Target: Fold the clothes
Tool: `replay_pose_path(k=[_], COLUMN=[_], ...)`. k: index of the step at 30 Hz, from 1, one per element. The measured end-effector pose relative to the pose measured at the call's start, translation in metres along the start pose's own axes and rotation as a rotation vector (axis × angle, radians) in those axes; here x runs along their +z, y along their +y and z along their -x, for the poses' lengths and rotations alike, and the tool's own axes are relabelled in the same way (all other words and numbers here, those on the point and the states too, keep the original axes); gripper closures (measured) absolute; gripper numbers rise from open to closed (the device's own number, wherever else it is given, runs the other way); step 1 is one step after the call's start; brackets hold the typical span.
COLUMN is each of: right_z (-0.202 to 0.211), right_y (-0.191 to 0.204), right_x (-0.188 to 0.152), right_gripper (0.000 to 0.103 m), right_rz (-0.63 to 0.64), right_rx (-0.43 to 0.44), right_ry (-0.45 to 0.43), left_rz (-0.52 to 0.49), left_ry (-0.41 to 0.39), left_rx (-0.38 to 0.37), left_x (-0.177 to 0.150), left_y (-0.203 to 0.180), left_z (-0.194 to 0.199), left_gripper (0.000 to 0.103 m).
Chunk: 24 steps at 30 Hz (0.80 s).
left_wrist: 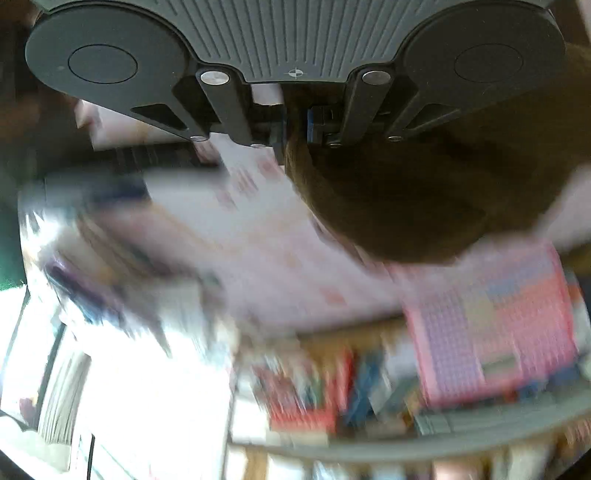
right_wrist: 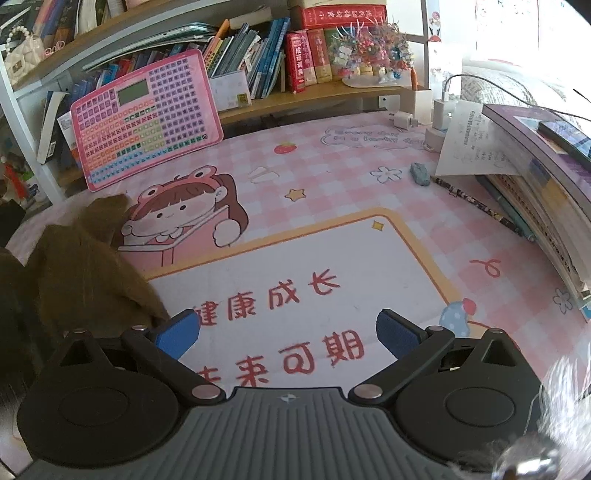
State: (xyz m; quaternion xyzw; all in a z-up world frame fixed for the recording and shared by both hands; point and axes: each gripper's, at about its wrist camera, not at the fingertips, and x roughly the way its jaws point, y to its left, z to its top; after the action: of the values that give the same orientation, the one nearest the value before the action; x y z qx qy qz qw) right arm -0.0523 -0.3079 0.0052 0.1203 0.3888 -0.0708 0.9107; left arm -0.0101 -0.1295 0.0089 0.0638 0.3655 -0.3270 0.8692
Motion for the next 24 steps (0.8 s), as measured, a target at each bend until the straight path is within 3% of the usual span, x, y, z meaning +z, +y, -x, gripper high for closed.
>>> replay_pose_path(k=[2,4,7,12,18,22,24], right_z=[-0.002,-0.005,-0.006,-0.006,-0.003,0.01,0.009], right_y=[-0.003,-0.006,-0.003,0.015,0.053,0.064,0.067], right_x=[-0.003,-0.005,-0.005,0.003,0.023,0.045,0.053], right_gripper=[0.0,0.0,0.0,0.001,0.003,0.003,0.003], right_rz=[-0.008,-0.023,-0.039,-0.021,0.072,0.099,0.122], right_rx=[-0.002,0.004,0.053,0.187,0.306,0.349,0.385], right_ry=[0.019,0.048,0.066,0.051,-0.017,-0.13,-0.117], left_rz=[0.045,0.065,0.104,0.204,0.332,0.392,0.417], left_ry=[0.019,0.028,0.008,-0.021,-0.069,-0.104,-0.103], left_rx=[-0.03,-0.034,0.007,0.03,0.057,0.178,0.266], left_x=[-0.012,-0.014,-0.021,-0.045,-0.061,-0.067,-0.069], left_y=[-0.004,0.002,0.008,0.023,0.044,0.06,0.07], left_z=[0.002,0.01,0.023,0.053,0.089,0.104,0.107], left_gripper=[0.083,0.064,0.046,0.037,0.036,0.036,0.036])
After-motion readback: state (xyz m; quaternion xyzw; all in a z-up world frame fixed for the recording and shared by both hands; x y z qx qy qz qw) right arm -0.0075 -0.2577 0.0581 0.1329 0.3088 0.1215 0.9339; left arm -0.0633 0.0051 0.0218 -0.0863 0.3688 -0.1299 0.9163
